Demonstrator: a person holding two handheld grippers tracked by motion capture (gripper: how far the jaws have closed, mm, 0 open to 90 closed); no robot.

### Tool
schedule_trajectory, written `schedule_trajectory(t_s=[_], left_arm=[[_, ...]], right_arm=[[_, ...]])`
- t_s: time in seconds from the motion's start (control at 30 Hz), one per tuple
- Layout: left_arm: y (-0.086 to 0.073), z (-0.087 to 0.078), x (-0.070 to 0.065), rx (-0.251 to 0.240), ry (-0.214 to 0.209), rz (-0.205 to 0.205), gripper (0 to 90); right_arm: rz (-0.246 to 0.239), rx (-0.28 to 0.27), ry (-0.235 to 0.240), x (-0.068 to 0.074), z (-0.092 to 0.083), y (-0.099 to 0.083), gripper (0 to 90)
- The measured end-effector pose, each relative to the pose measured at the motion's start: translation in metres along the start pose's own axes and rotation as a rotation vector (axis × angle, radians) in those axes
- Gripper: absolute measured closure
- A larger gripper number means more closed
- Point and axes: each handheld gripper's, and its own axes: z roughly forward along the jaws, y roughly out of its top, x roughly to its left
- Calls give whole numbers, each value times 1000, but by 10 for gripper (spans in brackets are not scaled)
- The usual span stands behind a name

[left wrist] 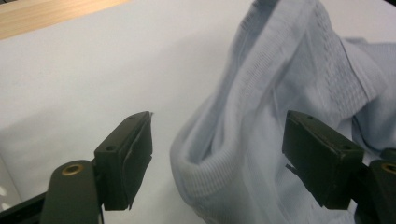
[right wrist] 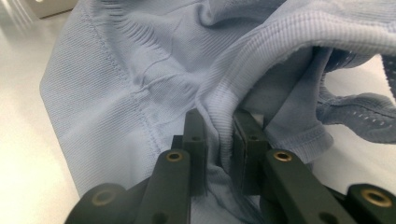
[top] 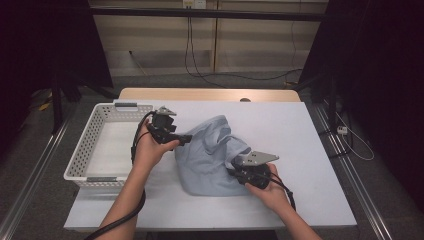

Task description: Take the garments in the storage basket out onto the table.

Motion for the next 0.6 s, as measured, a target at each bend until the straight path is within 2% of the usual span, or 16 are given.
schedule_trajectory(t_s=[0.13, 0.2, 0.27, 0.33, 0.4, 0.47, 0.53, 0.6], left_arm=[[10, 6, -2, 5, -36, 3, 276], [14, 10, -4, 14, -35, 33, 305], [16, 14, -8, 18, -44, 30, 348], [17, 19, -13, 26, -92, 36, 454], [16, 23, -19, 49, -126, 35, 545], [13, 26, -24, 71, -155, 51, 647], [8, 28, -29, 81, -193, 9, 761], [3, 29, -32, 99, -208, 1, 837]], right_arm=[[11, -4, 4, -1, 0, 0, 781], [9, -3, 3, -1, 0, 0, 781], [7, -2, 3, -1, 0, 0, 780], [11, -2, 4, -1, -1, 0, 780], [15, -1, 5, -2, -1, 0, 780], [21, 1, 7, -2, 0, 0, 778], [25, 1, 8, -3, -1, 0, 778], [24, 3, 5, -3, -1, 1, 776]])
